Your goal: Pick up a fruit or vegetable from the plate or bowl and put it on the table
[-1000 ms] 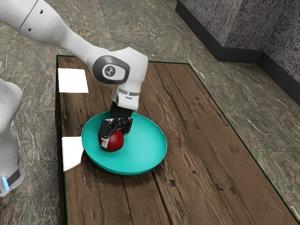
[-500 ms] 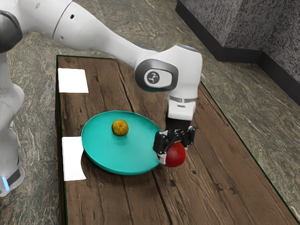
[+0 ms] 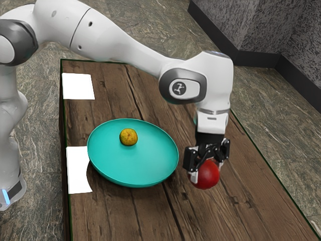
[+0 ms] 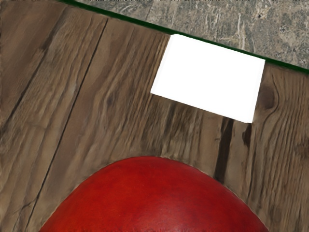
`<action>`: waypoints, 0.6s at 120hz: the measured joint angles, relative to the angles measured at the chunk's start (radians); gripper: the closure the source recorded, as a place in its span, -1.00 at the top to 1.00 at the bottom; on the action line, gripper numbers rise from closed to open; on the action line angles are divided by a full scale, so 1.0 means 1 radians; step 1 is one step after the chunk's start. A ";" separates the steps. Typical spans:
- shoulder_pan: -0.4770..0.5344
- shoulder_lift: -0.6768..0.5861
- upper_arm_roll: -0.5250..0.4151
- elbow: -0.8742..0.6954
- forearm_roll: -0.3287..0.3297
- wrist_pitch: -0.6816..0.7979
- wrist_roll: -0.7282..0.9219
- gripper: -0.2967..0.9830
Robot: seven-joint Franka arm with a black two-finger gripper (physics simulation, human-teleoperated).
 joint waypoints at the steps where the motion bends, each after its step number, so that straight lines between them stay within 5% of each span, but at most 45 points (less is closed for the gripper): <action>1: 0.000 0.000 0.000 0.000 0.000 0.000 0.000 0.46; 22: -0.028 -0.034 0.028 -0.001 -0.008 0.017 0.000 0.51; 34: -0.118 -0.065 0.137 0.015 -0.143 0.066 -0.075 0.53; 46: -0.171 -0.005 0.215 0.184 0.022 0.022 -0.447 0.53; 58: 0.082 0.050 0.233 0.402 0.111 -0.193 -0.874 0.53; 72: 0.346 -0.038 0.286 0.329 0.116 -0.376 -1.297 0.53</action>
